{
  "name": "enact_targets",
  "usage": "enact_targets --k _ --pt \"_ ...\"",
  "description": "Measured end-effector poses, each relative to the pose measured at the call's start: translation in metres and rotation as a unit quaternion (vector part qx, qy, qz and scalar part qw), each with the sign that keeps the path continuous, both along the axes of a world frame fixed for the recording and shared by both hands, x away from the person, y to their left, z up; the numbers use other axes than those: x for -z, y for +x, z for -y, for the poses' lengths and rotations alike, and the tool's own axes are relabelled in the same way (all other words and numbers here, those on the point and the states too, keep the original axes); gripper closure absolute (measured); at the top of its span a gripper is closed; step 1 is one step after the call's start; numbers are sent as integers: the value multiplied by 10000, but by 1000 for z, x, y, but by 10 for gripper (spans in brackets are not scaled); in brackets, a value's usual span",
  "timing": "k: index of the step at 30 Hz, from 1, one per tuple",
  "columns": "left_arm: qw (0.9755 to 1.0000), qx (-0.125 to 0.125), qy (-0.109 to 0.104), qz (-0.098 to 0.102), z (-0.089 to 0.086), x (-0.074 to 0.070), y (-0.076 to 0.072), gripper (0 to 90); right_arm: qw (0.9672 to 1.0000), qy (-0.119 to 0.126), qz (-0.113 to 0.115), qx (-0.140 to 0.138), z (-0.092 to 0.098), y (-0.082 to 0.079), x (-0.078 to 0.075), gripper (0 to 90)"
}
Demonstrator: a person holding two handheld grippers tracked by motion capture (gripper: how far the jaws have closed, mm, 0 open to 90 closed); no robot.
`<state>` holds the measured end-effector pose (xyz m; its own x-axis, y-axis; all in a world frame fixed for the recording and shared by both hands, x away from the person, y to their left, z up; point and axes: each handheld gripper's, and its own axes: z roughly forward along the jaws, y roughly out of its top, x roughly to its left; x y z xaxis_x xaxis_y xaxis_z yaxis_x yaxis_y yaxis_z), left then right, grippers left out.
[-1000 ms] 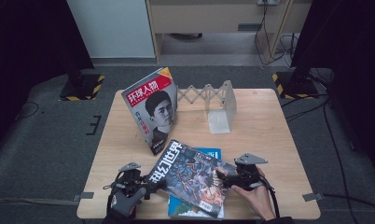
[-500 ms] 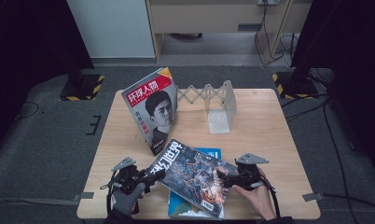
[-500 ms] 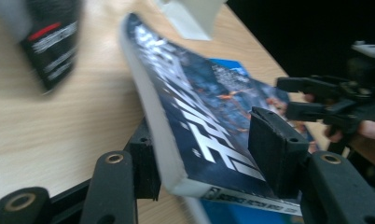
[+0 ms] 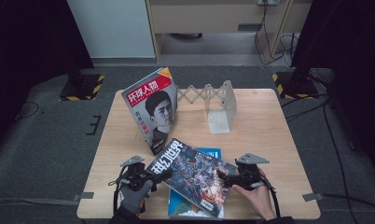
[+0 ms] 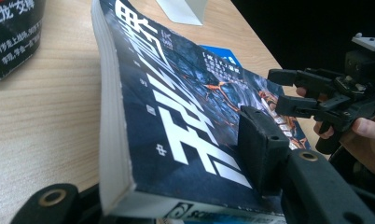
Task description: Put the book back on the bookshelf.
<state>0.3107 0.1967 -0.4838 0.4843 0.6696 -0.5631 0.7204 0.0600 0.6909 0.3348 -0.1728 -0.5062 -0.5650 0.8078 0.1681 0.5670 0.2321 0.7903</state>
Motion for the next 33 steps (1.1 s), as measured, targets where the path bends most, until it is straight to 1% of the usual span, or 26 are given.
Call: enact_targets --k 3,5,7,8,11,12,13,15,18,21,25,26,28,29,31,33 --pt "10000 5 -23 38 0 -4 1 610 9998 142 -130 63 1 0 1 106" --pt "10000 4 -55 41 0 -6 3 626 9996 198 -169 48 3 1 1 116" --pt "10000 2 -59 59 1 -8 4 642 9997 189 -137 72 3 0 0 131" --pt "9999 -9 -82 68 2 -10 5 647 9998 136 -71 91 5 0 -1 140" --pt "9998 4 -85 159 3 -16 7 664 9995 204 30 256 12 1 -5 142" --pt "9998 13 -85 180 2 -19 7 671 9993 184 72 325 15 1 -6 144" --pt "9997 27 -102 218 2 -22 8 679 9990 206 77 398 18 1 -6 144" --pt "9994 -6 -203 285 1 -29 9 700 9985 218 67 508 25 2 -7 144" --pt "9987 5 -339 379 -2 -40 11 739 9977 61 115 666 35 3 -6 144" --pt "9979 17 -437 474 -2 -50 13 761 9968 49 99 798 43 5 -5 144" --pt "9962 50 -594 627 -5 -61 15 789 9959 -98 103 898 50 6 -4 144" --pt "9956 34 -665 661 -5 -65 15 797 9958 -119 108 905 51 6 -4 144" --pt "9938 46 -777 794 -8 -75 16 815 9956 -144 92 920 52 6 -3 144" --pt "9929 37 -777 902 -9 -81 15 821 9954 -168 97 934 53 7 -3 144" --pt "9913 0 -677 1129 -11 -93 13 822 9953 -193 102 939 53 7 -3 144" --pt "9898 -59 -602 1290 -14 -103 12 823 9954 -205 106 931 54 7 -2 144"
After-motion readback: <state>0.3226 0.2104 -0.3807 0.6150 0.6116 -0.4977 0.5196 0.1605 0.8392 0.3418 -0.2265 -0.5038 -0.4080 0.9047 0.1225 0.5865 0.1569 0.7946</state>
